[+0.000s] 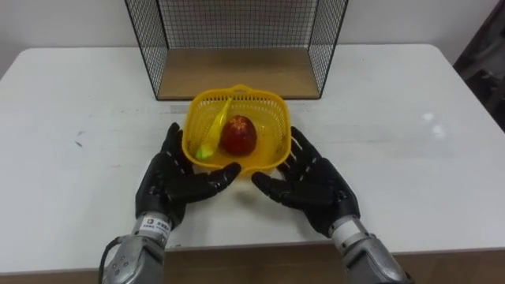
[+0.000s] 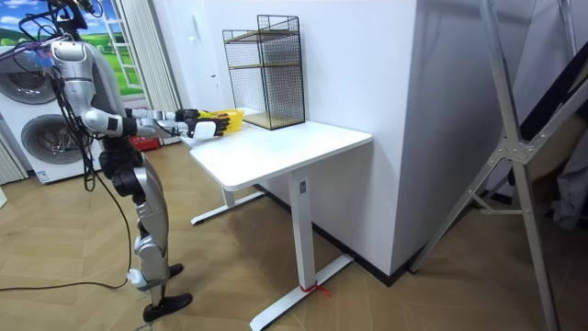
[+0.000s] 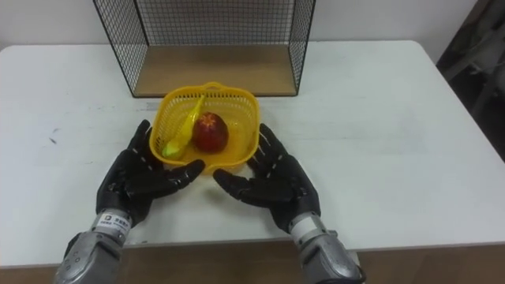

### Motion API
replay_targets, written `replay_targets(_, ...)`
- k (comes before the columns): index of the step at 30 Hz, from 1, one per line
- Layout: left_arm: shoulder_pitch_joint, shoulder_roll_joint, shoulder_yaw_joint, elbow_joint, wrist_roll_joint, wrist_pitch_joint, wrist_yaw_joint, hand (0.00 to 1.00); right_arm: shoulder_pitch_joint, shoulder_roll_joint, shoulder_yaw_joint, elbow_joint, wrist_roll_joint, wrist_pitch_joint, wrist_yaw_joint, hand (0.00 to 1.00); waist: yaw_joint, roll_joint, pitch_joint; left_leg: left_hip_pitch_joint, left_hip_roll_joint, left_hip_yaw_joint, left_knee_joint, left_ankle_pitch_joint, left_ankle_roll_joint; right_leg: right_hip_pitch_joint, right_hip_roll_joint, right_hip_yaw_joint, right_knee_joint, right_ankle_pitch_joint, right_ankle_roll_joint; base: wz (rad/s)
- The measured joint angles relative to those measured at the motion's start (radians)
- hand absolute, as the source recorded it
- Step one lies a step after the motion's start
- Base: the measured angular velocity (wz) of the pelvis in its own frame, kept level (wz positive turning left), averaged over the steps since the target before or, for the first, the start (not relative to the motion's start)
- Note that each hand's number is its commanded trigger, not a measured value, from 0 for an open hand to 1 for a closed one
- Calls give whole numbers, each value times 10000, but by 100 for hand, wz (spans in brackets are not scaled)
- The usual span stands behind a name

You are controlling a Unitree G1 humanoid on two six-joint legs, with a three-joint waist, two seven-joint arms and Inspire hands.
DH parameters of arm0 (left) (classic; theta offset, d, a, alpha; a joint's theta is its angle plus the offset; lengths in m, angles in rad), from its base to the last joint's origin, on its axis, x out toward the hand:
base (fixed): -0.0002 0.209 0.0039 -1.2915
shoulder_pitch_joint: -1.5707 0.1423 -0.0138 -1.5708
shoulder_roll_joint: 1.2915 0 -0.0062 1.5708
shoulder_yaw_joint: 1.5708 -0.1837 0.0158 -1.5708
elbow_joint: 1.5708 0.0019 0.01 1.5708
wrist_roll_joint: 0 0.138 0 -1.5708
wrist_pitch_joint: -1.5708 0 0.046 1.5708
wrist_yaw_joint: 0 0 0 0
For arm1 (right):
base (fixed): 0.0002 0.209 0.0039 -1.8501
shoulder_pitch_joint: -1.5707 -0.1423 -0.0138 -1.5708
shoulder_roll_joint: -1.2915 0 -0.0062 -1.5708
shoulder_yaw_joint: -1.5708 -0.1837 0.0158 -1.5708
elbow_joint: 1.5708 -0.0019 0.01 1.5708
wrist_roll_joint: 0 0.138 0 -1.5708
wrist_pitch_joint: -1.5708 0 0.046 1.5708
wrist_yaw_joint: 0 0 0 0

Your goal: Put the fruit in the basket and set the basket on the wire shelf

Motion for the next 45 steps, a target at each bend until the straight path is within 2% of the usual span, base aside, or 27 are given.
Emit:
replay_targets(8,-444,-57,-31,-47,179,99,-1,0,-353,32,-5,-2,-491,47,2,0,-18,30,-20,-33,-3,-37,7,1,0,-36,4,9,-8,4,-4,0)
replay_targets(17,-456,-53,-40,-122,192,37,-1,0,-429,30,-15,-21,-984,-17,2,0,-64,18,-11,-26,-7,-52,-15,1,0,-23,8,28,-28,4,-4,0)
replay_targets(24,-456,-79,-148,-122,199,25,-1,0,-477,31,-122,-273,-1412,-22,-36,0,-72,-41,41,8,-9,-62,-2,1,0,40,3,11,-32,4,-3,0)
replay_targets(45,-456,-109,-322,-264,278,-38,-1,0,-584,67,-179,-490,-1973,-34,-393,0,-313,11,19,-18,-2,-44,8,1,-1,34,6,-45,-23,4,-3,1)
